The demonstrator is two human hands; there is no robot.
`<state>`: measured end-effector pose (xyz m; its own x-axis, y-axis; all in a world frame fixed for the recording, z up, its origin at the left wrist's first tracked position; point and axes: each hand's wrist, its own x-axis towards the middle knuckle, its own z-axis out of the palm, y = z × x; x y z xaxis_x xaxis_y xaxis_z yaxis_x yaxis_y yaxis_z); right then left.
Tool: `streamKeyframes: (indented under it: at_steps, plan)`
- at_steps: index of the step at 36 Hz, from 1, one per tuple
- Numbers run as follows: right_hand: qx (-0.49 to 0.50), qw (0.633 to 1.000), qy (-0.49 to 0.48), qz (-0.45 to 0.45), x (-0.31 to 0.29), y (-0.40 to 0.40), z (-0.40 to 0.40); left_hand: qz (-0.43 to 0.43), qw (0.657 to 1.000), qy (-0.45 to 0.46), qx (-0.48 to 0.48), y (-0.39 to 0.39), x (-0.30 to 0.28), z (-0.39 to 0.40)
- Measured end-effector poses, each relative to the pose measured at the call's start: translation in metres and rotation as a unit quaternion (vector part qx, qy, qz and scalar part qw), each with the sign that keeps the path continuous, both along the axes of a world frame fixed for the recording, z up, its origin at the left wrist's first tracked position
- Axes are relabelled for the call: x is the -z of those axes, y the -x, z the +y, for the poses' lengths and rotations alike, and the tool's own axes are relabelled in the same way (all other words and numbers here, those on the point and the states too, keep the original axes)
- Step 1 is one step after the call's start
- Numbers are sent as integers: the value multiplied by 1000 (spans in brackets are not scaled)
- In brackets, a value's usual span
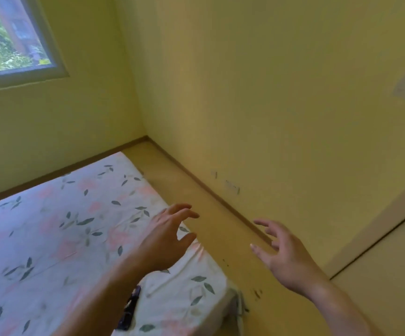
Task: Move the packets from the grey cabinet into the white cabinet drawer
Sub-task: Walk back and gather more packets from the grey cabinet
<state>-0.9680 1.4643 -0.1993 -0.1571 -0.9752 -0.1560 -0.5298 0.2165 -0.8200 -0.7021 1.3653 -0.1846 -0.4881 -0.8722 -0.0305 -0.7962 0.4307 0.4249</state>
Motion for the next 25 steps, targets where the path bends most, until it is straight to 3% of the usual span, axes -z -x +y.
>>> streamKeyframes:
  at_steps: [7,14,19,25]
  plan:
    - [43,999,14,-7,20,120,-68,26,998,-16,55,137,0,-92]
    - [12,999,32,30,34,230,-163,26,999,-35,18,239,21,-171]
    - [-31,998,30,49,19,280,-247,32,998,-40,-46,266,25,-223]
    - [-137,990,18,40,3,277,-357,43,985,-26,-164,248,25,-268]
